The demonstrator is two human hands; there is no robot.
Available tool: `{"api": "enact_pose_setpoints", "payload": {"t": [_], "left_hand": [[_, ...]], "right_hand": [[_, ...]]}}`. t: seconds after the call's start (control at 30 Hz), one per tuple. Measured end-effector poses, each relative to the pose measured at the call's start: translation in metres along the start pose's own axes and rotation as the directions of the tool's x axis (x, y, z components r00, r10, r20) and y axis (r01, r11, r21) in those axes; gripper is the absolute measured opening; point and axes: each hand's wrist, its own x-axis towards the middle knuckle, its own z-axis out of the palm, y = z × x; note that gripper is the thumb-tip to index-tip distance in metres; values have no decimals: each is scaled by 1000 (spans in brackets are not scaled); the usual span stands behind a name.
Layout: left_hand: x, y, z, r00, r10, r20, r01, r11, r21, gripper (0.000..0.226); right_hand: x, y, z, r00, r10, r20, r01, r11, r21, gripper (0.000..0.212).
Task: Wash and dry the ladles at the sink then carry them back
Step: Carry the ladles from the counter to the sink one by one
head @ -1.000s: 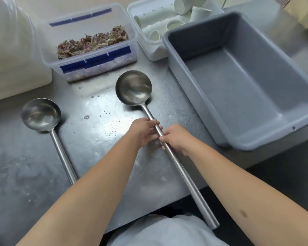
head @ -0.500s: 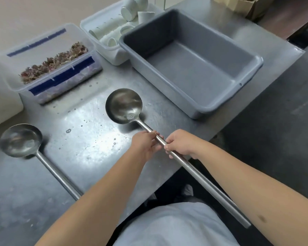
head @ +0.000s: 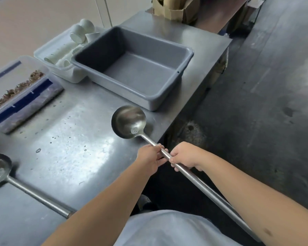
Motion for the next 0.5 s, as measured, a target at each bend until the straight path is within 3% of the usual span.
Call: {"api": "enact_pose_setpoints", "payload": {"t": [0.27, 0.5], "left_hand": [[-50, -85, 93, 997, -26, 70, 17, 992, 122, 9], [-96, -187, 182, 968, -112, 223, 38, 949, 312, 5]], "right_hand": [[-91, 112, -27, 994, 60, -93, -46, 989, 144, 17], [-186, 236, -35, 965, 139, -225, -62, 947, 316, 18]]}}
